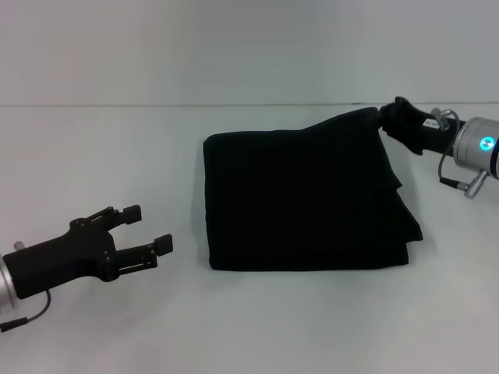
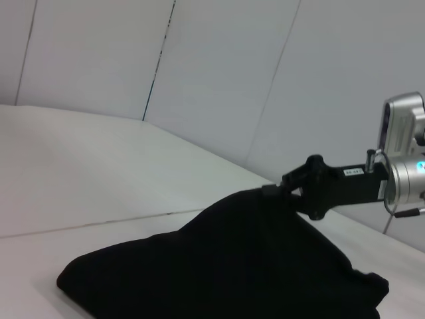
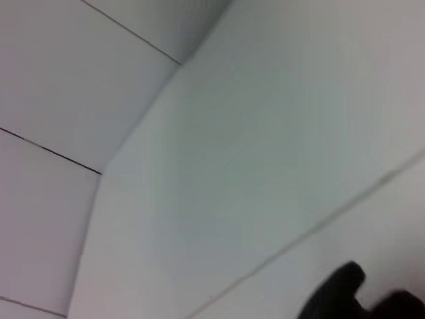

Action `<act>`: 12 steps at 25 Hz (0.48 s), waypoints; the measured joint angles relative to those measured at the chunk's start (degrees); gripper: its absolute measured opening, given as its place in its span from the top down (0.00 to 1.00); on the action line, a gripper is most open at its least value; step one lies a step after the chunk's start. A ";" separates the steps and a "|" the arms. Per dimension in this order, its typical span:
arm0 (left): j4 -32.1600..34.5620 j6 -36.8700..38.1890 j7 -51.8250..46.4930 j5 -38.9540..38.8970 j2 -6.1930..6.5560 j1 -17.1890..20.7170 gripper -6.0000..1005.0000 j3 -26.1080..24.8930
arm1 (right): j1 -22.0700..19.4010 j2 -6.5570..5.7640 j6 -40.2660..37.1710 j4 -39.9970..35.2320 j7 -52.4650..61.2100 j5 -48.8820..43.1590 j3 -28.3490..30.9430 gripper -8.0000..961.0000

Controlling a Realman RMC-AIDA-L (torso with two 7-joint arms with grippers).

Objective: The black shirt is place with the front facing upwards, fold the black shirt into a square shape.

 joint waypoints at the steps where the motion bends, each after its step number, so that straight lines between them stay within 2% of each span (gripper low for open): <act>1: 0.00 -0.11 0.00 0.00 0.00 0.02 0.05 0.01 | 0.01 0.00 0.12 0.00 -1.14 1.00 0.01 0.98; 5: 0.00 -0.19 -0.12 0.00 0.00 0.01 0.06 0.00 | 0.11 0.01 2.04 0.34 -3.11 2.54 0.02 0.98; 12: 0.00 -0.39 -0.24 0.01 0.00 -0.23 0.07 0.00 | 0.00 0.79 7.65 1.83 -3.27 2.59 -0.14 0.98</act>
